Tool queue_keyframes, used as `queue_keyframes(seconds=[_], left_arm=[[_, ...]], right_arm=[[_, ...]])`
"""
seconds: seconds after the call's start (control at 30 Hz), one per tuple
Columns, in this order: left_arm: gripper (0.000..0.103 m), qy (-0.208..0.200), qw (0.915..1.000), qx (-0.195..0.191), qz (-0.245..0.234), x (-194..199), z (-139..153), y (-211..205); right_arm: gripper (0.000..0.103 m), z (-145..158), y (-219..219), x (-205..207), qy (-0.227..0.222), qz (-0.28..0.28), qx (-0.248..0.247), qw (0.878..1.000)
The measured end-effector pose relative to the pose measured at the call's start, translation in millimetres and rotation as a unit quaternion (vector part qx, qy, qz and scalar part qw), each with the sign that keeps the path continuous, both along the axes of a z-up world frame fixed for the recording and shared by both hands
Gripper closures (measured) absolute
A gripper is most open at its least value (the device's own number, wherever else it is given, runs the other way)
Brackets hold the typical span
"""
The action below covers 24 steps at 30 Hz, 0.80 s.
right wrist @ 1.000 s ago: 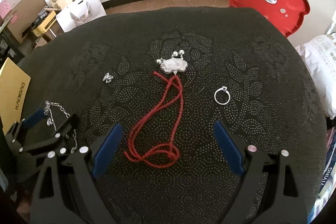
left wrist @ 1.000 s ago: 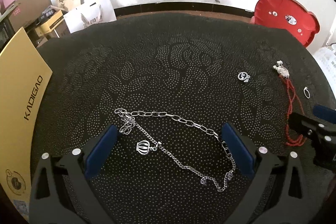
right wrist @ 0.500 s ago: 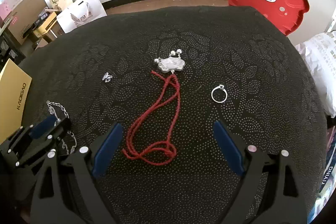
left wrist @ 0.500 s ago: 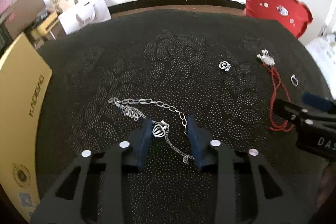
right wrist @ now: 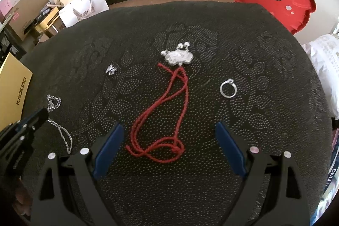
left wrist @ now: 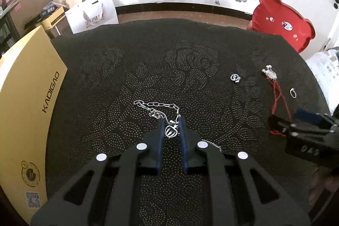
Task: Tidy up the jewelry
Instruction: 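Grasp the silver chain necklace with the left tool while the right tool grasps the red cord, then carry the necklace with the left tool and red cord with the right tool into the box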
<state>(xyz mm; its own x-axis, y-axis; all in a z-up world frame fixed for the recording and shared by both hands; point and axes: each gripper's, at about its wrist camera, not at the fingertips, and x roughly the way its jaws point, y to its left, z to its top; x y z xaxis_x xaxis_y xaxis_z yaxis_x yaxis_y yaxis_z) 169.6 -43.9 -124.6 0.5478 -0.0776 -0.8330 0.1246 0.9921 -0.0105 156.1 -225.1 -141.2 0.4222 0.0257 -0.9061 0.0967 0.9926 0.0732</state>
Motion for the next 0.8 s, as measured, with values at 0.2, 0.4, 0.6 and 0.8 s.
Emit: queue_keyframes(seconds=[0.2, 0.4, 0.6, 0.8], left_arm=[[0.089, 0.01, 0.9999, -0.006, 0.003, 4, -2, 3], [0.089, 0.013, 0.9999, -0.011, 0.001, 7, -3, 8], [0.089, 0.016, 0.9998, -0.012, -0.003, 6, -4, 10], [0.089, 0.011, 0.9999, -0.012, -0.005, 6, 4, 11]], right_arm=[[0.017, -4, 14, -4, -0.015, 0.006, -0.046, 0.999], [0.048, -1, 16, -7, -0.023, 0.009, -0.042, 0.999], [0.099, 4, 24, -7, -0.019, 0.023, -0.026, 0.999], [0.1, 15, 20, -10, -0.025, 0.021, 0.001, 0.999]])
